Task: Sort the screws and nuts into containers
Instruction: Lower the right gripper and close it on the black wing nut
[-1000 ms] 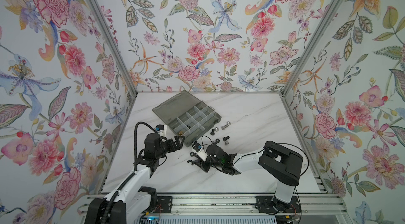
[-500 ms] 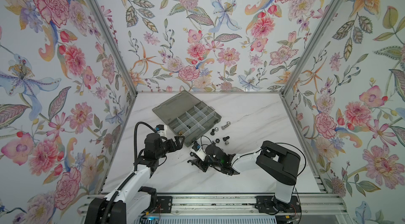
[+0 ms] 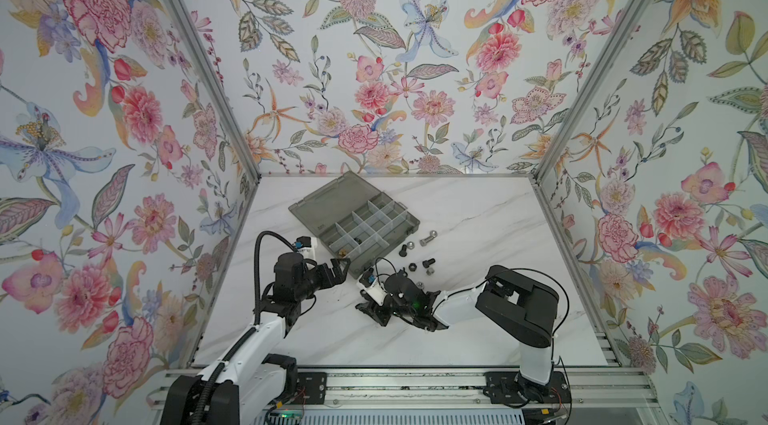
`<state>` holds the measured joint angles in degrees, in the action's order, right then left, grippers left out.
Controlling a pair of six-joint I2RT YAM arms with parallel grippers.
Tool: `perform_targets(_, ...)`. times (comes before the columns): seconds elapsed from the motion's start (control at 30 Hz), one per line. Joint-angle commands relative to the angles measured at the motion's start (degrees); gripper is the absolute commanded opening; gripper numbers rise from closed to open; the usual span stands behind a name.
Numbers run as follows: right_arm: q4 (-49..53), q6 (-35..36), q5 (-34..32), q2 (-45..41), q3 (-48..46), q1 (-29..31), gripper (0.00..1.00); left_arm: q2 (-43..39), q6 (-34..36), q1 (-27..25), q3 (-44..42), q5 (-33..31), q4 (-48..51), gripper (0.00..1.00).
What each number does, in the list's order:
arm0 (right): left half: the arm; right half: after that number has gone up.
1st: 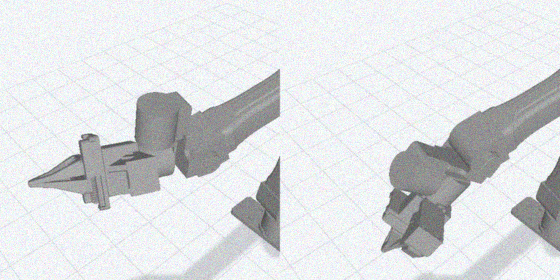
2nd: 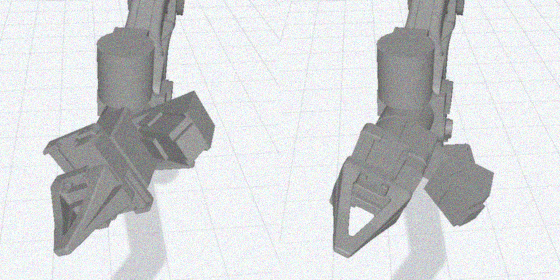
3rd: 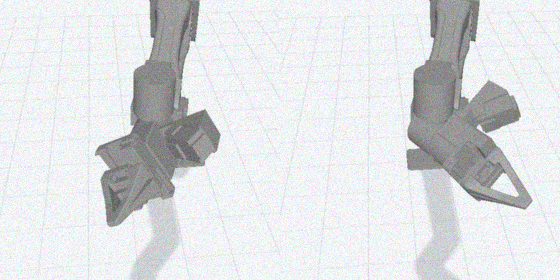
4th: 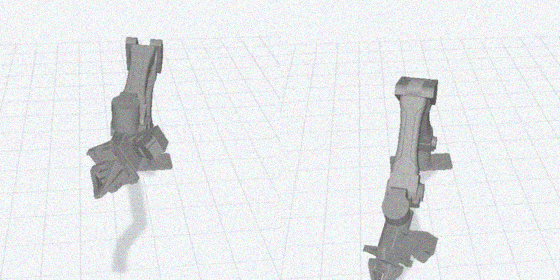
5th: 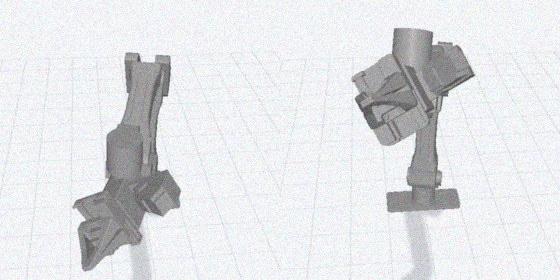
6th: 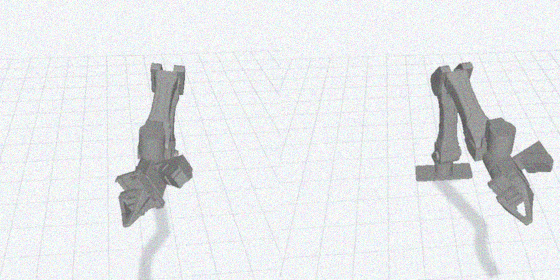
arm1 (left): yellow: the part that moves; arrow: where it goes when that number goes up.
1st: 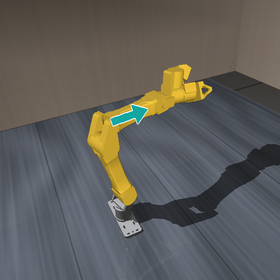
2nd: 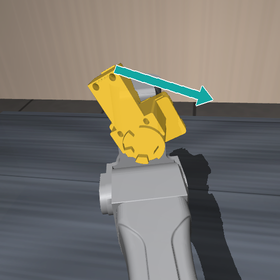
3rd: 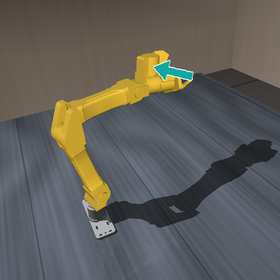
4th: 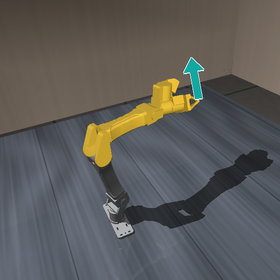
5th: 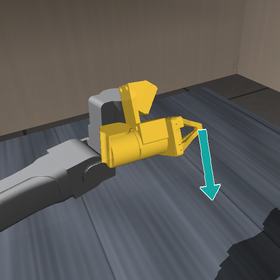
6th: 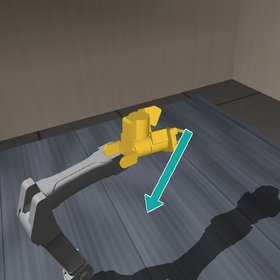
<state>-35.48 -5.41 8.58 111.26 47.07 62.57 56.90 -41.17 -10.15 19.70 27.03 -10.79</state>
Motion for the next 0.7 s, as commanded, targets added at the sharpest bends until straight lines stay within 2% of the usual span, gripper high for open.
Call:
perform_targets(0.0, -0.52, -0.06, 0.68, 1.32, 1.35, 0.34, 0.4, -0.11, 0.76, -0.39, -0.72, 0.92, -0.55, 0.99)
perform_targets(0.5, -0.45, -0.13, 0.74, 2.13, 1.09, 0.29, 0.33, -0.4, 1.2, -0.39, -0.7, 0.92, -0.02, 0.99)
perform_targets(0.67, -0.46, -0.16, 0.55, 2.29, 0.7, 0.33, 0.28, -0.73, 1.11, -0.4, -0.8, 0.87, -0.01, 0.99)
